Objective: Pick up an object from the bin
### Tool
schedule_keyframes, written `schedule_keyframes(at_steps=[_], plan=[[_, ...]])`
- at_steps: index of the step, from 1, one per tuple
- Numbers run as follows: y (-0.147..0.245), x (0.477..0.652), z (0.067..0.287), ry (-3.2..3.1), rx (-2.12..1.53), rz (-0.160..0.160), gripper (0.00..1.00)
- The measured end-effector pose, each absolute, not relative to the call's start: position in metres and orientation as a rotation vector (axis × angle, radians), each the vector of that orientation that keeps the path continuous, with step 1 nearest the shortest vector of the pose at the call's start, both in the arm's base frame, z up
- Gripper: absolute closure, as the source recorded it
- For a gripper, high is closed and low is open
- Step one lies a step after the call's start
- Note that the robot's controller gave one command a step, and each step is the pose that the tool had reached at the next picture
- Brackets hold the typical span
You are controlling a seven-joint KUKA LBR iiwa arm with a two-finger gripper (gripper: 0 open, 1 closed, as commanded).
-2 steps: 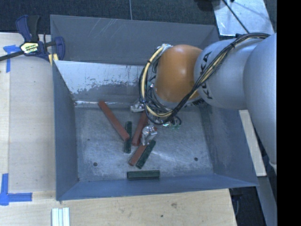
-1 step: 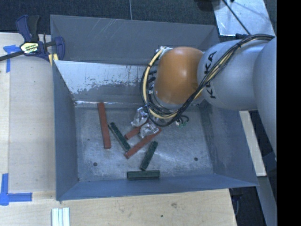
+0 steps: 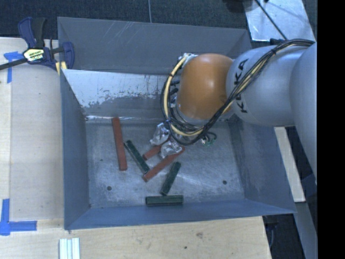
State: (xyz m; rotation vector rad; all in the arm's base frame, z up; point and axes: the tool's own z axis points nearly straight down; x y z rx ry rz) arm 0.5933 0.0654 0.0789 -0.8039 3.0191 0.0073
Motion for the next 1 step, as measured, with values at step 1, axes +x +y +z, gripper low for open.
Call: schedule_keyframes(at_steps=[1], plan=[[0.1063,0.6141,0.2796,3.023,-0.849,0.000,1.00]])
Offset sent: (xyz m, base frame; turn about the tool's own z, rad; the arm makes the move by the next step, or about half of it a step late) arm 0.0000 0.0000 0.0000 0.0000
